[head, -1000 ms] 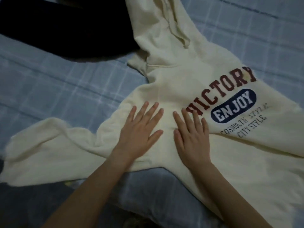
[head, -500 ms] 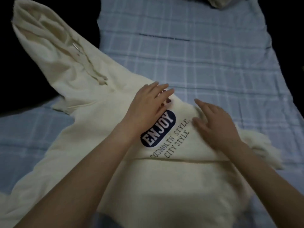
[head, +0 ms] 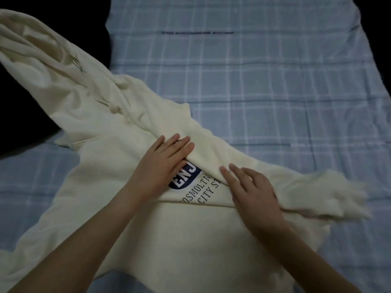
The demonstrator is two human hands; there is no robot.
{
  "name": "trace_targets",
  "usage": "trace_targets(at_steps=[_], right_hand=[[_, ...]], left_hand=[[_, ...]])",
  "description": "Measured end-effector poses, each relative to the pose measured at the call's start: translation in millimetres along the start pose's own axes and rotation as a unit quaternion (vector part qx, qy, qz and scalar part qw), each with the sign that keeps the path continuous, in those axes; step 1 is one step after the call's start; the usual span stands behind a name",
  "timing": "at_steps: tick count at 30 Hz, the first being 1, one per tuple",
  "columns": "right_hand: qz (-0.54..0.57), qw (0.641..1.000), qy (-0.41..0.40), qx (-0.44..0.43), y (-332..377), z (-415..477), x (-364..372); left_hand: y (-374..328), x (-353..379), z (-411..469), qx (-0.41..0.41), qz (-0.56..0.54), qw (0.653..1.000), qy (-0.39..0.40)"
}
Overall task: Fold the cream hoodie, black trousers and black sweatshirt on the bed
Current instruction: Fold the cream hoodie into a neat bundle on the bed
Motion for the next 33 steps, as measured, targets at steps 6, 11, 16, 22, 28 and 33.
trace_targets(at_steps=[6,11,16,22,28,33], right_hand=[[0.07,0.994,0.076,0.031,-7,25,-21],[0.242,0.962,0.046,0.117,-46,67,-33],[0.25,0.955,0.067,0.144,-49,75,0],[0.281,0.941,-0.015,0.187,-40,40,-5],[0.315,0.925,-0.096,0.191,-42,34,-43],[0.308,0.921,-0.151,0.184,-56,49,-94]], left_hand=[[10,-52,41,0.021,-0.043,0.997,-0.065],[34,-68,118,-0.015,-0.054,0.998,-0.005],[61,-36,128,-0.058,-0.064,0.984,0.154],[74,-42,100,-0.042,-0.083,0.986,0.138],[81,-94,96,-0.035,-0.276,0.96,-0.006],[72,-156,122,-0.017,-0.319,0.944,-0.081]])
Point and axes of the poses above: each hand's wrist, its own z-axis towards the middle knuckle, its own x-axis out of the palm, y = z × x, the point moved 9 cm from there along z, towards the middle knuckle, and after that the axes turned 12 degrees about y, right-handed, at the moved point
